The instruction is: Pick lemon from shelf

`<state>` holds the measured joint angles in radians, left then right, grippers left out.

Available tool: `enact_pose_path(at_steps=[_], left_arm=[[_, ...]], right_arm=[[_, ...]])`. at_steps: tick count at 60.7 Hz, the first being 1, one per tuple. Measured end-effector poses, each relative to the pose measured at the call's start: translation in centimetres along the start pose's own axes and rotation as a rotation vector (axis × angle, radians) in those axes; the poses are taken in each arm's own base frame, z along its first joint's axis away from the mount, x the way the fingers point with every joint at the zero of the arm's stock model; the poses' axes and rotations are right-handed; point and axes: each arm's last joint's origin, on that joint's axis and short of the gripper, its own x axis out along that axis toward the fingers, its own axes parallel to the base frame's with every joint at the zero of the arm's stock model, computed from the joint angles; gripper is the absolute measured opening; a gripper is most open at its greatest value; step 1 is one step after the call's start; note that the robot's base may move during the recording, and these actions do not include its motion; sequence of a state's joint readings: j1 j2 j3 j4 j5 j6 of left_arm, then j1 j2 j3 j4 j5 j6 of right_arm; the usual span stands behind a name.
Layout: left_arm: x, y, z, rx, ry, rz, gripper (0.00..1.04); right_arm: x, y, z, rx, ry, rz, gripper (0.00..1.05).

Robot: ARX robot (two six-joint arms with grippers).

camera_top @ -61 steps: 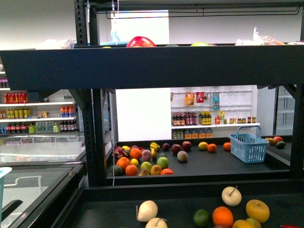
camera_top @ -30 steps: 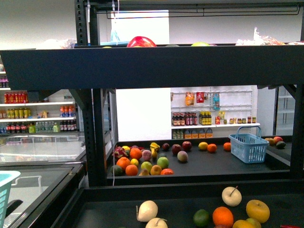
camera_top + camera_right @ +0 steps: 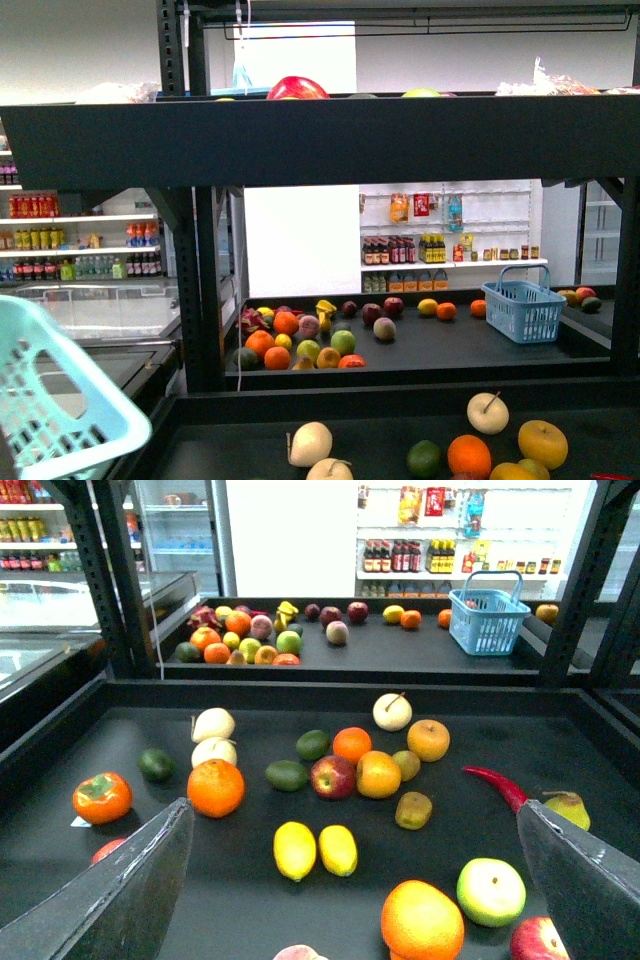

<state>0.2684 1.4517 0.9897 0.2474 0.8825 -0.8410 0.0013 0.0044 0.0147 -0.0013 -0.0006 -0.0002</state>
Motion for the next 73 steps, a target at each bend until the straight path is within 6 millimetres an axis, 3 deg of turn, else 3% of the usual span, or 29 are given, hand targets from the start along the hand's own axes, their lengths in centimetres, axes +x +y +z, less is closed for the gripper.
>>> enact_pose_path(at_steps=[20,37,49,57,60,62,69,73], left_arm=[[6.5,-3.2,-4.8,0.053,0.082,-0.12,0.08],[12.8,-5.8,-8.7,-0.002,0.197,-0.181,0.08],[15.0,-7.7,-10.3,0.003,0.241,-0.224,0.08],[15.5,-7.7,-10.9,-0.001,0.247,-0.217,0.08],[15.5,-7.7,-10.9,-0.003,0.249,-0.216,0.08],[15.6,-7.6,-10.9,-0.005,0.249,-0.215,0.08],[15.6,-7.7,-10.9,-0.004,0.246,-0.215,0.08],[15.6,-7.7,-10.9,-0.007,0.246,-0.214,0.08]], right_arm=[[0.0,0.0,0.0,0.0,0.0,0.0,0.97],[0.0,0.0,0.0,0.0,0.0,0.0,0.97],[0.0,0.0,0.0,0.0,0.0,0.0,0.97],[0.0,0.0,0.0,0.0,0.002,-0.006,0.97],[0.1,-0.1,-0.2,0.007,0.109,-0.104,0.97],[0.6,-0.3,-0.3,-0.004,0.221,-0.208,0.97],[3.1,-1.3,-0.3,0.015,0.361,-0.22,0.97],[6.3,-2.1,0.0,0.013,0.41,-0.175,0.97]])
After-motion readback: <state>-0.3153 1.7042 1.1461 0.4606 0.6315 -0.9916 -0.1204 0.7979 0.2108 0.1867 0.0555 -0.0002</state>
